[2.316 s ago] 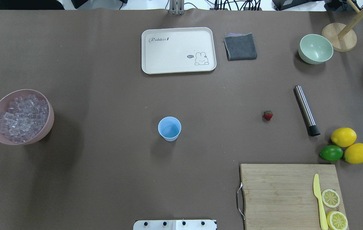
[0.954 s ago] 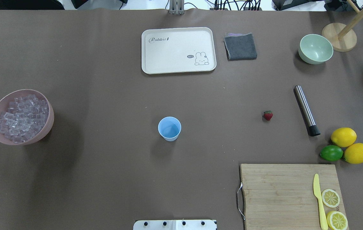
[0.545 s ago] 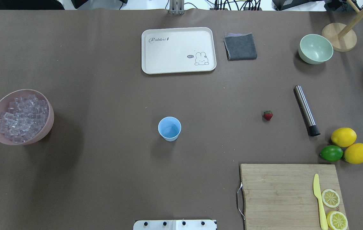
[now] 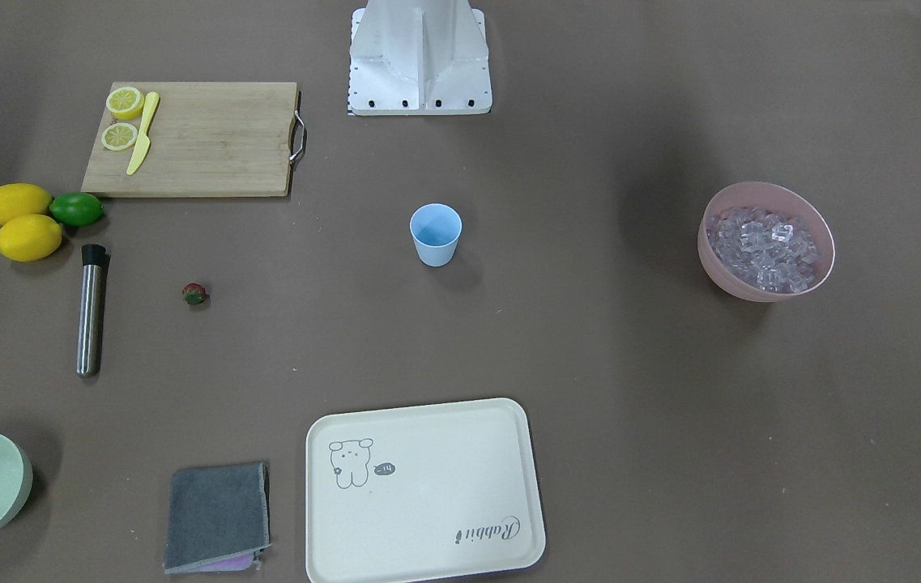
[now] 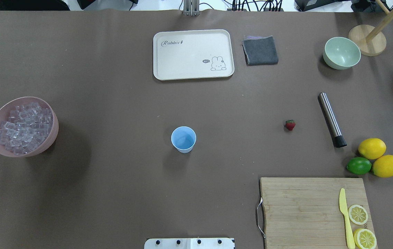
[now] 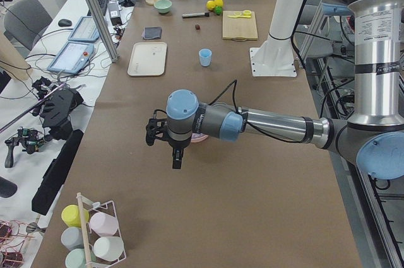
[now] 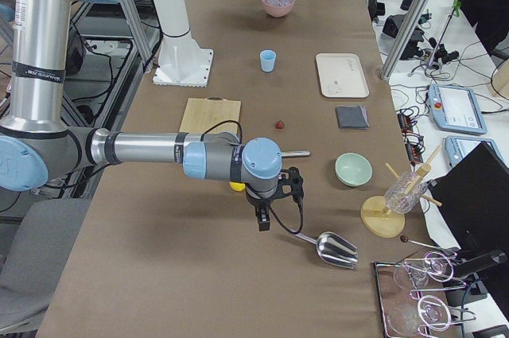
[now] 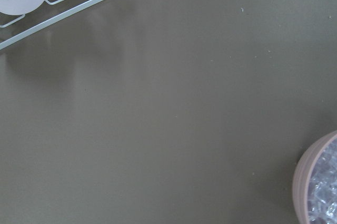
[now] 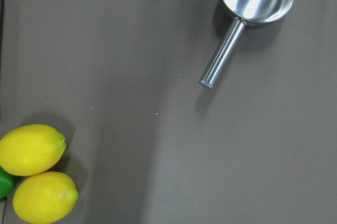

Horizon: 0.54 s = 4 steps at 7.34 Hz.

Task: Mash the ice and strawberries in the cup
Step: 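Move the left gripper toward the pink bowl of ice cubes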

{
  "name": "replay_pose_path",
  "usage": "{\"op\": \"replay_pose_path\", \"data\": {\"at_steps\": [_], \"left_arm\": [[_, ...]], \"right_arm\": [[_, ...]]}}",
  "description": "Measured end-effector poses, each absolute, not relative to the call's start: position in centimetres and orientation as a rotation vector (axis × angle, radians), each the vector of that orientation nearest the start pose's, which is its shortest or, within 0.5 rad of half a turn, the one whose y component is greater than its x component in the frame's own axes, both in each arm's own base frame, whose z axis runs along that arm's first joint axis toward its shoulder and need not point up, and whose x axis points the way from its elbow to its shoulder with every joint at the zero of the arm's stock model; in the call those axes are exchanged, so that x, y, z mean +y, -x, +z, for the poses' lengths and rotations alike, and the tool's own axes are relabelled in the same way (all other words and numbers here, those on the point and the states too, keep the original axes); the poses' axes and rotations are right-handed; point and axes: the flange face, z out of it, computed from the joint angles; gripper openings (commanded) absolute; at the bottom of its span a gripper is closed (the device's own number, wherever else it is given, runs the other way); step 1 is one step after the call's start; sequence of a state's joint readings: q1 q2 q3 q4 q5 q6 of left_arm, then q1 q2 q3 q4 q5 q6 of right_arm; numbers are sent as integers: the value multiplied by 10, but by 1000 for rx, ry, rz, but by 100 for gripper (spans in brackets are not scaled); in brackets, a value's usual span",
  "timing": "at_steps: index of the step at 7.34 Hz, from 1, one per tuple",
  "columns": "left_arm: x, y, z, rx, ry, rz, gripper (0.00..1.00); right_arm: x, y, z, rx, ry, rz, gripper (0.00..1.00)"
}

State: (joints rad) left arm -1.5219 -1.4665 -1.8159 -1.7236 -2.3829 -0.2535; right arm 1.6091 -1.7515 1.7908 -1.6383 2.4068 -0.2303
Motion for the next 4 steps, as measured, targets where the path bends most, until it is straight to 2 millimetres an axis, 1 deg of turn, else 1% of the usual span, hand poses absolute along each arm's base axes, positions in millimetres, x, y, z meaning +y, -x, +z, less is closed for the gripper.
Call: {"op": "replay_pose_path", "data": {"at_steps": [2, 3, 4], "left_arm": [[-464, 10, 554, 857, -172, -48, 97], [-465, -6, 543, 869, -155, -85, 97], [-465, -29, 531, 870, -133, -134, 97]], "right_arm": [[-407, -74, 636, -848, -81, -166, 100], [-407, -73, 637, -854, -80, -167, 100], [-407, -72, 636, -867, -81, -166, 100]]}}
